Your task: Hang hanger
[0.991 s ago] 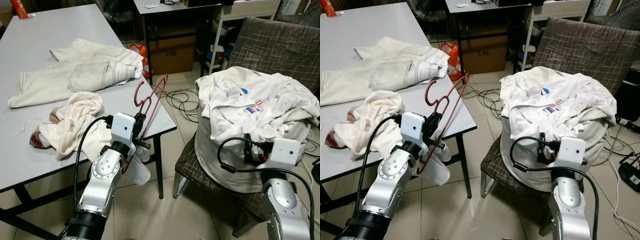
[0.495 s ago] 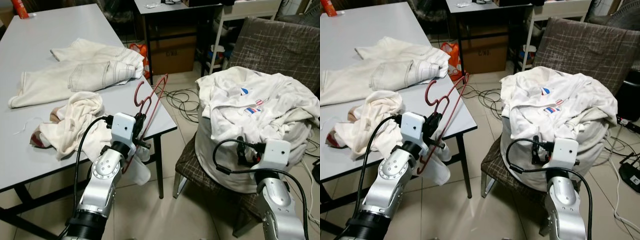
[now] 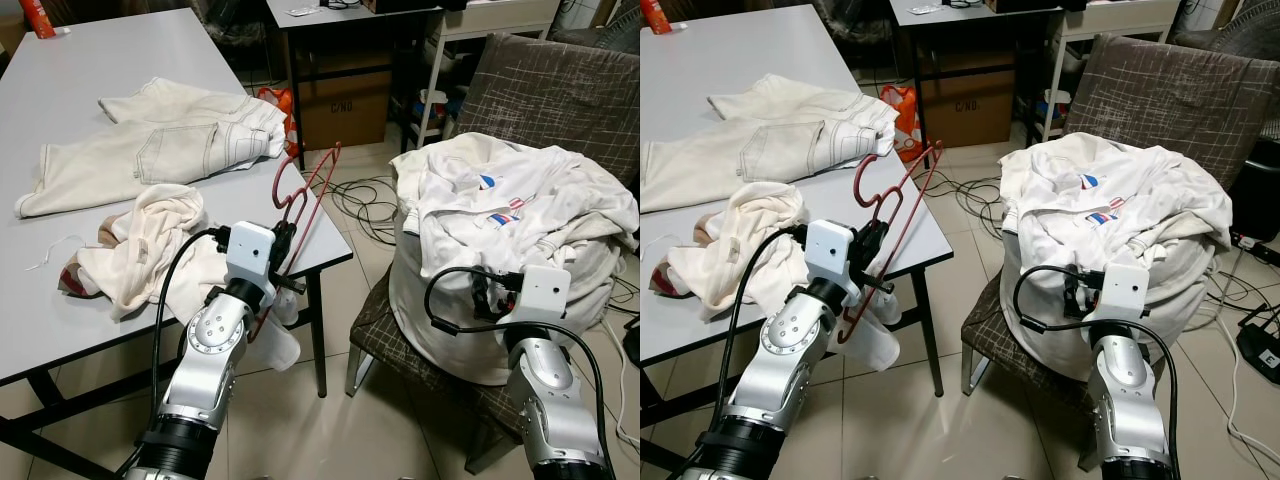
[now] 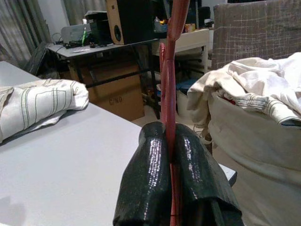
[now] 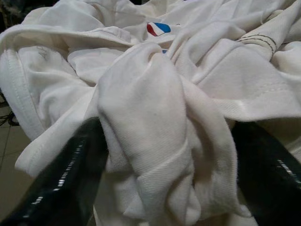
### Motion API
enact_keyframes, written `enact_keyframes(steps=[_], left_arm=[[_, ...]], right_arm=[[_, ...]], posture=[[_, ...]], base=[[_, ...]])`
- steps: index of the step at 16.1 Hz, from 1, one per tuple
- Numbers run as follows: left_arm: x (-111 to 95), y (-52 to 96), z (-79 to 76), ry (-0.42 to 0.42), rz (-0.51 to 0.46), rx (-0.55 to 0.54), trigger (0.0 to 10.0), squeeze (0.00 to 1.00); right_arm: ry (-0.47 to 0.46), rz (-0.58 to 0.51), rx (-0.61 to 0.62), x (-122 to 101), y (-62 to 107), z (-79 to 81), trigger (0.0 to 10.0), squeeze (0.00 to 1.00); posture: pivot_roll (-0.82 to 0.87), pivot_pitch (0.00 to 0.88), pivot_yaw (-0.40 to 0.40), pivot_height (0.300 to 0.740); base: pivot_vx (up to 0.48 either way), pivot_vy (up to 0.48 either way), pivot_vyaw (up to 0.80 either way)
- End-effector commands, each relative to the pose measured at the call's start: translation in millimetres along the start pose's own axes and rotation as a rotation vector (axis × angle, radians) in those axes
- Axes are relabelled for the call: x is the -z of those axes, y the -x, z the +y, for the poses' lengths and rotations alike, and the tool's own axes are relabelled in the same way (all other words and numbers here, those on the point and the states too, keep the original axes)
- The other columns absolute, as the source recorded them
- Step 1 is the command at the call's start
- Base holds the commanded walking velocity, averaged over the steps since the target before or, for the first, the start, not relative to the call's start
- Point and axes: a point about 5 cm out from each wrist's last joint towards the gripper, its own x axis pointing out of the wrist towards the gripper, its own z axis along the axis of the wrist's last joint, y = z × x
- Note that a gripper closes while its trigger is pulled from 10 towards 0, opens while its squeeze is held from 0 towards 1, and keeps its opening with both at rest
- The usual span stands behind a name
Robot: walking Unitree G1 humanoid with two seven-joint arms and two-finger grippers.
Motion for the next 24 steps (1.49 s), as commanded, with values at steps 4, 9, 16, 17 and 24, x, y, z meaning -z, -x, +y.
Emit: enact_keyframes(steps=[4, 9, 16, 17, 24], left_arm=[[-4.2, -2.5, 0.0, -0.021, -0.017, 0.001, 10.0, 0.00], [-4.0, -4.3, -0.7, -0.028, -0.017, 0.011, 10.0, 0.00], [-6.0, -11.2, -4.8, -0.049, -0.024, 0.057, 10.0, 0.00], [-5.9, -11.7, -5.1, -0.052, -0.025, 0.062, 10.0, 0.00], [-6.1, -14.9, -5.3, -0.055, -0.028, 0.069, 10.0, 0.00]], right_arm=[[0.007, -0.046, -0.026, -5.8, 1.7, 8.2, 0.0, 0.00], [0.024, -0.053, -0.052, -6.2, 13.5, 10.4, 0.0, 0.00], [0.032, -0.120, -0.045, -23.0, 14.7, 11.8, 0.0, 0.00], [0.035, -0.124, -0.046, -25.0, 14.6, 12.3, 0.0, 0.00], [0.143, -0.269, -0.032, -60.6, 9.5, 13.8, 0.0, 0.00]], posture=[[-0.11, 0.000, 0.073, 0.740], [-0.13, 0.000, 0.078, 0.740], [-0.15, 0.000, 0.106, 0.740], [-0.15, 0.000, 0.106, 0.740], [-0.16, 0.000, 0.106, 0.740]], base=[[0.000, 0.000, 0.00], [0.000, 0.000, 0.00], [0.000, 0.000, 0.00], [0.000, 0.000, 0.00], [0.000, 0.000, 0.00]])
